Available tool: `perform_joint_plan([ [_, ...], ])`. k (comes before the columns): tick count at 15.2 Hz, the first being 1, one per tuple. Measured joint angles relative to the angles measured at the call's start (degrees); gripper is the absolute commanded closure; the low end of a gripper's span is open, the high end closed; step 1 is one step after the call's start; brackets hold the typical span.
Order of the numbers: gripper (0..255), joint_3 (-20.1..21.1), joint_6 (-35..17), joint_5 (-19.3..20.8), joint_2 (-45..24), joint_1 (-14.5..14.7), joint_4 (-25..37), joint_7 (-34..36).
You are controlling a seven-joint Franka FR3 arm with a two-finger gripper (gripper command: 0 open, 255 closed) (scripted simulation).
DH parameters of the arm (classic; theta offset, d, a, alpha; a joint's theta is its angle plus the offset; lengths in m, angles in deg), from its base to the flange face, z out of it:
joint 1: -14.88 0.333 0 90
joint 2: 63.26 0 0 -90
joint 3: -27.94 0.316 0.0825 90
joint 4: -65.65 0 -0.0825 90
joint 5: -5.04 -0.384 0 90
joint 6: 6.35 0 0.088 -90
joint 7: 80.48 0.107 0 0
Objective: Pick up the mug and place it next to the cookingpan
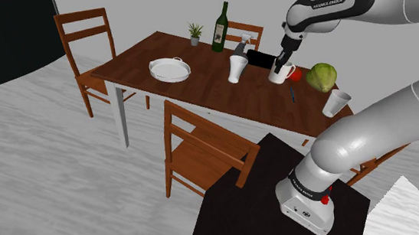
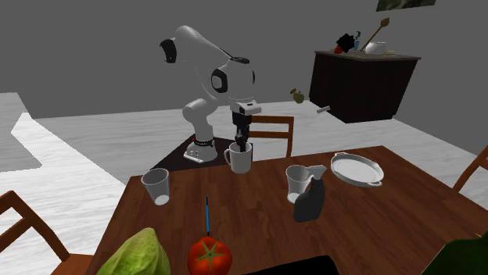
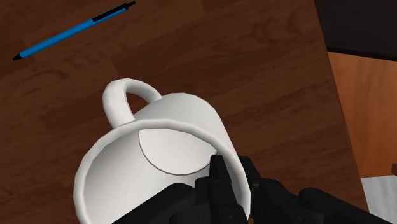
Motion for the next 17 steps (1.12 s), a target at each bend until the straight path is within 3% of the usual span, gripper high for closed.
perform_joint_plan([
  [11, 255, 1.4, 8.5, -0.7, 1.1, 0.5, 7.4, 0.2],
  [17, 255, 1.4, 7.7, -5.9, -10.8, 3.6, 17.5, 0.5],
])
